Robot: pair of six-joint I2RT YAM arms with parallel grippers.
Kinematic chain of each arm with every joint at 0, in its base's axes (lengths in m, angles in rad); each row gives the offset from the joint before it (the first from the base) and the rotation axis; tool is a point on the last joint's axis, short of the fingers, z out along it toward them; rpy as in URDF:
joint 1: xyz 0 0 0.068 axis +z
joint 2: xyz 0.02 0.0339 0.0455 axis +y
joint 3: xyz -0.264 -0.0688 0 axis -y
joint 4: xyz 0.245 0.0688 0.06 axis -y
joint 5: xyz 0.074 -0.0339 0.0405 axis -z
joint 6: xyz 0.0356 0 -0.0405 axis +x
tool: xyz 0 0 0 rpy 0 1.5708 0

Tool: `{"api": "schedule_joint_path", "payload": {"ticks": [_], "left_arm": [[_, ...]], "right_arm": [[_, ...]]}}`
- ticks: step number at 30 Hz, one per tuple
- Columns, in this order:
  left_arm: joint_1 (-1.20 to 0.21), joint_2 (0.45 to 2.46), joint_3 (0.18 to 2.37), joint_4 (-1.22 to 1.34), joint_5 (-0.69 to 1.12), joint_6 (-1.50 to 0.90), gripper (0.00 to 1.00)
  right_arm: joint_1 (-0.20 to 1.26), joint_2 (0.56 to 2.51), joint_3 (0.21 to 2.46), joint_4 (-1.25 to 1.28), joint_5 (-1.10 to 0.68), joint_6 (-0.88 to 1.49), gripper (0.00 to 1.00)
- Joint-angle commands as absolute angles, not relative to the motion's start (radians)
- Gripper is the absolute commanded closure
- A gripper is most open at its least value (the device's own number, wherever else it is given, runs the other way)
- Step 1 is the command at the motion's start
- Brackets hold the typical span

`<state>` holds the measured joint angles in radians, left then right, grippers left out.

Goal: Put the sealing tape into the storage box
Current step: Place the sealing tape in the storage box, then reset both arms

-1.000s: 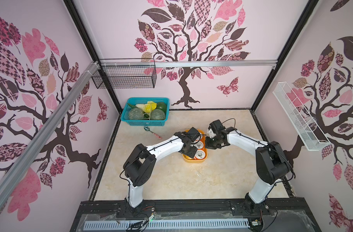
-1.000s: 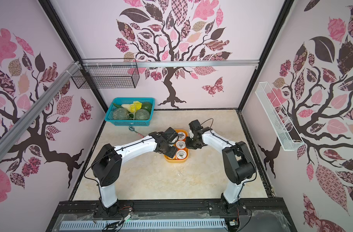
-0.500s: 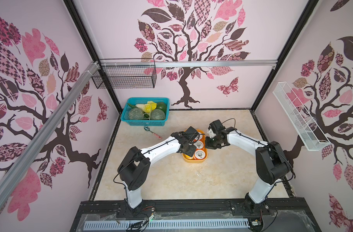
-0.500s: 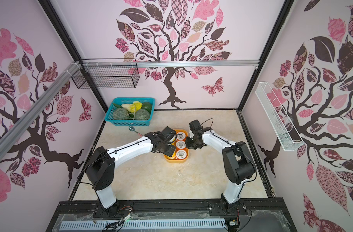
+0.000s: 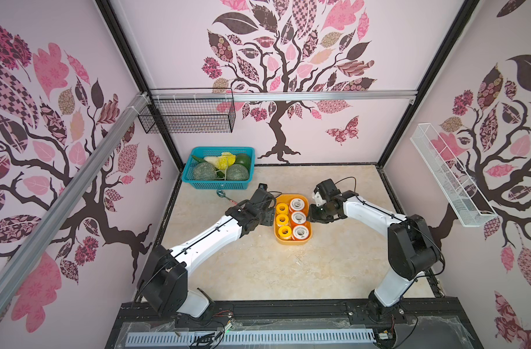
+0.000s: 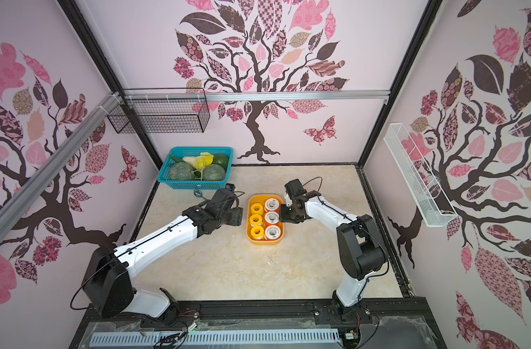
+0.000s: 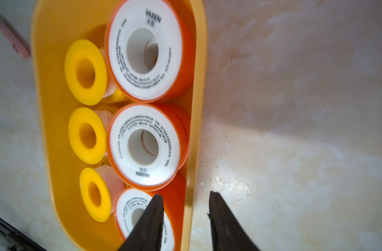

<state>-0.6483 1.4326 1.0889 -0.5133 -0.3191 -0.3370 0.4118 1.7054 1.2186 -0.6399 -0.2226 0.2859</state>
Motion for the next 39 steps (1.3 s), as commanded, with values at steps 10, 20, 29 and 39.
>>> {"api": "schedule_joint_path", "payload": {"ticks": [10,20,29,39], "left_arm": [[-0.637,1.249,0.848,-0.175,-0.866,-0.258,0.04],[-0.521,1.254,0.651,0.184,-1.015,-0.091,0.02],[-0.402,1.354,0.602,0.294,-1.038,-0.067,0.02],[-0.255,1.421,0.482,0.523,-0.744,-0.044,0.02]], "right_arm": [[0.41,1.381,1.064,-0.363,0.099,0.242,0.25],[0.273,1.217,0.869,-0.207,0.497,0.161,0.09],[0.235,1.279,0.735,0.033,0.647,0.038,0.04],[0.129,1.339,0.584,0.381,0.446,-0.041,0.01]]}}
